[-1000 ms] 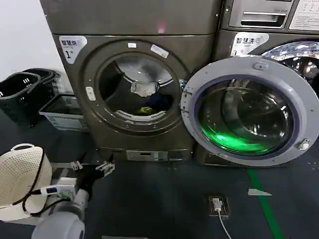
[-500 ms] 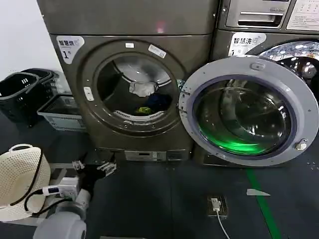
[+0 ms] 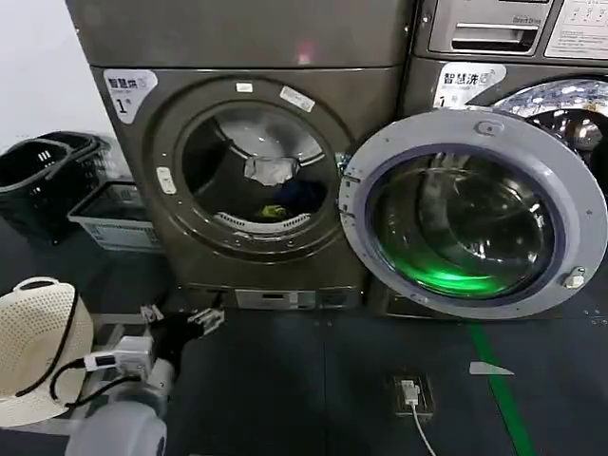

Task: Grasp the clothes from the dryer.

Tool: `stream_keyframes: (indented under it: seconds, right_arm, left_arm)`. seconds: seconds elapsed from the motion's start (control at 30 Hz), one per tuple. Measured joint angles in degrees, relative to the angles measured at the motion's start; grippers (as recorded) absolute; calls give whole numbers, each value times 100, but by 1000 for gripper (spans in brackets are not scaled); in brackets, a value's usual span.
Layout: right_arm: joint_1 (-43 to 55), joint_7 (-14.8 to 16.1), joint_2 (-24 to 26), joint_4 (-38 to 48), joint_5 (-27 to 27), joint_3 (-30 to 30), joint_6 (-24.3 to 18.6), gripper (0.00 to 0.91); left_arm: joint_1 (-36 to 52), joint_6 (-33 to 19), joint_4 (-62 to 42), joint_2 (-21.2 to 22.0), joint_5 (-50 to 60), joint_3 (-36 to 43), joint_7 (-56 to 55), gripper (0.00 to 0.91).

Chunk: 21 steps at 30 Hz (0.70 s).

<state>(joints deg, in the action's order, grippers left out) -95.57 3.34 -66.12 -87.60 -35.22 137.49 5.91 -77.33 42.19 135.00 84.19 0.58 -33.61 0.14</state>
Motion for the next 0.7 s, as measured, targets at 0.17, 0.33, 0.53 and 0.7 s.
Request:
stream_keyframes:
  seconds: [0.17, 0.33, 0.53, 0.7]
  right_arm:
    - [-13, -2, -1, -3, 1, 4, 5, 907]
    - [-10, 1, -17, -17, 1, -4, 6, 907]
    - [-4, 0, -33, -52, 3, -24, 13, 907]
    - [28, -8, 0, -48, 9, -59, 20, 907]
  left_arm:
    - [-12, 0, -6, -2, -14, -1, 2, 907]
    - [-11, 0, -8, -11, -31, -4, 2, 907]
    - [3, 0, -28, -15, -36, -13, 35, 907]
    - [20, 0, -41, -17, -35, -28, 47, 907]
